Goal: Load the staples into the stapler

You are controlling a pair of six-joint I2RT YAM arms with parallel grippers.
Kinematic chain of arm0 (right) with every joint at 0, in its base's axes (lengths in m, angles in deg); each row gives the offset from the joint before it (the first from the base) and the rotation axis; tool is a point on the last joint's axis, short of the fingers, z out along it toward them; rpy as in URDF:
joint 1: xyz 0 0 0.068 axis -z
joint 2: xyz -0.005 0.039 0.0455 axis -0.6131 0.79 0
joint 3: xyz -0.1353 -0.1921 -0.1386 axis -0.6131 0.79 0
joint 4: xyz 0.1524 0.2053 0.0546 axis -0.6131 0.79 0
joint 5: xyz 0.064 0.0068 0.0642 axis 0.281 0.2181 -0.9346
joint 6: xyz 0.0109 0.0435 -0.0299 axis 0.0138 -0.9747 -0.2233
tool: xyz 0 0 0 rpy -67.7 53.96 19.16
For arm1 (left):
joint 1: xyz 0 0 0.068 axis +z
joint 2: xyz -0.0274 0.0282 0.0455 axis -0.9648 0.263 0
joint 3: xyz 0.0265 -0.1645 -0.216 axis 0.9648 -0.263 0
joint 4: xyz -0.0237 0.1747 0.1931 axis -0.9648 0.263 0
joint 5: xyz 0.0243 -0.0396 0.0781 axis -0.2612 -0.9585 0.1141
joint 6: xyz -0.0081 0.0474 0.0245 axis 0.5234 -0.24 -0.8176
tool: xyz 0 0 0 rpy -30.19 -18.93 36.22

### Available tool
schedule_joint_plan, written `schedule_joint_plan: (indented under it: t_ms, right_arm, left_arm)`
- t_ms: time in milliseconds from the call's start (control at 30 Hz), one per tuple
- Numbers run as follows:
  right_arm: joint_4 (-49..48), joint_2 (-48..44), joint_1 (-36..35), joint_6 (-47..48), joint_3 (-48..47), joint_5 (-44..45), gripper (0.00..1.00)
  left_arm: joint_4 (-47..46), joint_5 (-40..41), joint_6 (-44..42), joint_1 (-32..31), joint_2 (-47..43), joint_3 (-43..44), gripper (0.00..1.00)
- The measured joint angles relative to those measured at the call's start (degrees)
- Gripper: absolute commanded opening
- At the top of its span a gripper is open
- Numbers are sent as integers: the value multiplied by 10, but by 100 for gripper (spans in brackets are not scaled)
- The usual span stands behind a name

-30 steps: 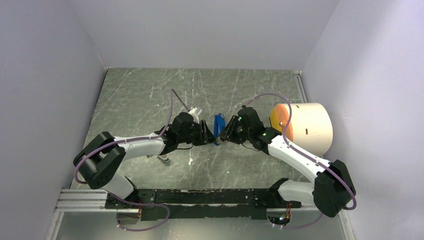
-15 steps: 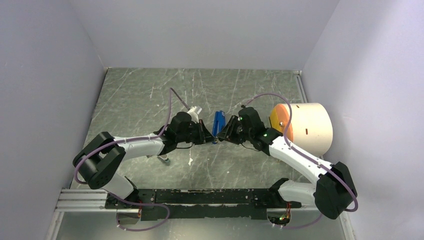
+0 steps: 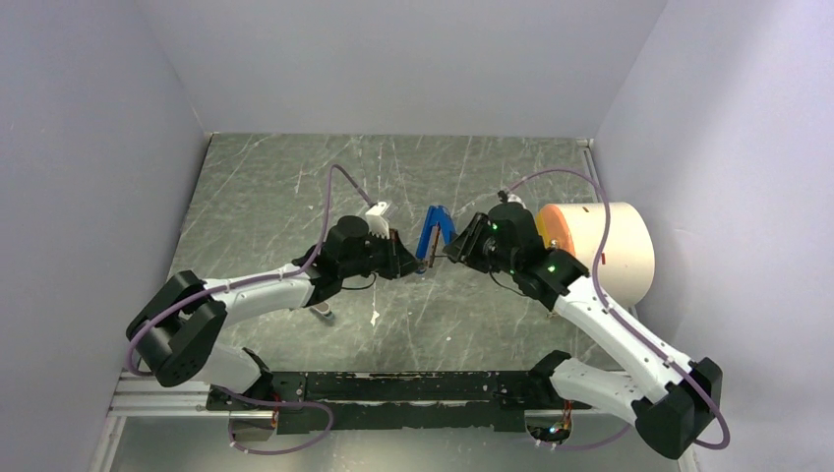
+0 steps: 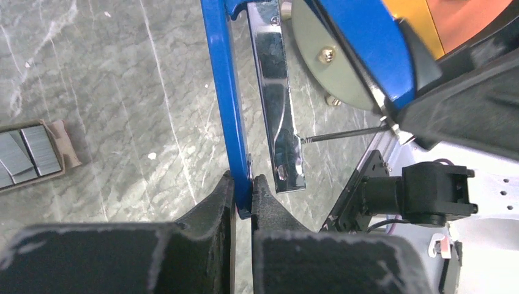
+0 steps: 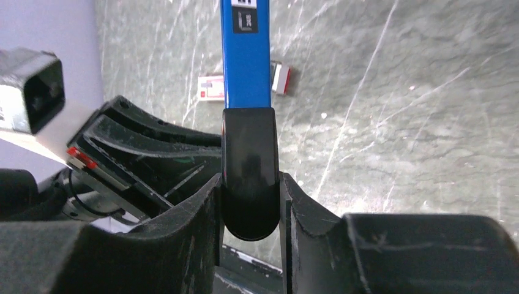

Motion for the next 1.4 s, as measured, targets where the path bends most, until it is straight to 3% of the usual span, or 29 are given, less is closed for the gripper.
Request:
schedule_joint_plan:
  t_ms: [333, 700, 1133, 1400]
  right_arm:
    - [19, -35, 4, 24, -54, 110, 31]
    - [-29, 10, 33, 64, -96, 159, 39]
    - [-101, 107, 131, 130, -118, 47, 42]
    - [-105, 146, 157, 133, -132, 6, 51]
  left_arm:
    - [2, -1, -32, 1, -23, -13, 5]
    - [5, -14, -49, -1, -44, -48, 5]
    - [18, -15, -65, -7, -51, -50, 5]
    - [60, -54, -50, -8, -49, -26, 5]
